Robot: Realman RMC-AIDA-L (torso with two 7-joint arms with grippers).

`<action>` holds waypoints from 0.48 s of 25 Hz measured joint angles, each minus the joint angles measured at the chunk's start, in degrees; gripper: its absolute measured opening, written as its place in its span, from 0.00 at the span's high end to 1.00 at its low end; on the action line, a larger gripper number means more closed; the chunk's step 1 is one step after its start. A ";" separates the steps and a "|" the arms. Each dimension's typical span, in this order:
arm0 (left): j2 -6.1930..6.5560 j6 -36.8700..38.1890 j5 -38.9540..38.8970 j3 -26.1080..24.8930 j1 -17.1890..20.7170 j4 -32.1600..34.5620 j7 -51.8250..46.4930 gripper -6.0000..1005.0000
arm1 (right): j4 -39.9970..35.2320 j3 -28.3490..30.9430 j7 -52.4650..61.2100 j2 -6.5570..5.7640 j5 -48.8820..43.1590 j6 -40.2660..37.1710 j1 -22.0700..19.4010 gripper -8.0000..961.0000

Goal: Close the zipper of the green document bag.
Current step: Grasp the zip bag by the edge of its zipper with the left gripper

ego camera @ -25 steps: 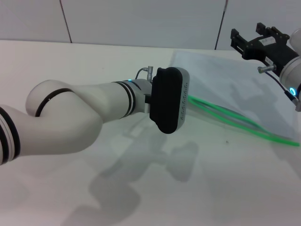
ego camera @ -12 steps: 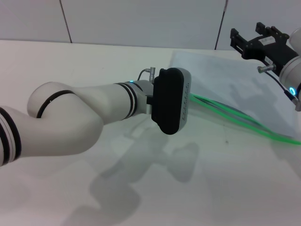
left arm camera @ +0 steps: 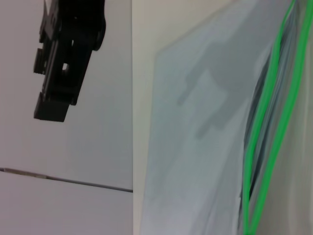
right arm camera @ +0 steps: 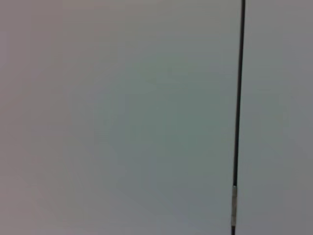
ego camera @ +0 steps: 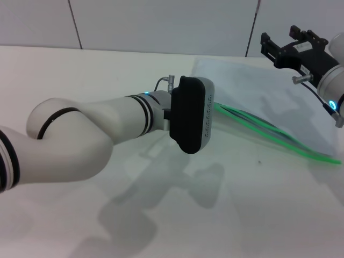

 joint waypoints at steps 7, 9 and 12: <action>0.05 -0.77 0.02 -0.52 3.71 3.27 -0.43 0.94 | -3.54 -3.64 4.56 -0.87 -0.56 -0.03 -0.50 0.27; 0.16 -0.98 -0.01 -1.32 5.72 5.70 -0.84 0.94 | -5.60 -3.75 4.58 -0.88 -0.57 0.58 -1.44 0.28; 0.26 -1.08 -0.47 -2.57 8.02 8.75 -1.06 0.94 | -8.53 -3.76 4.84 -0.99 -0.59 1.16 -3.09 0.30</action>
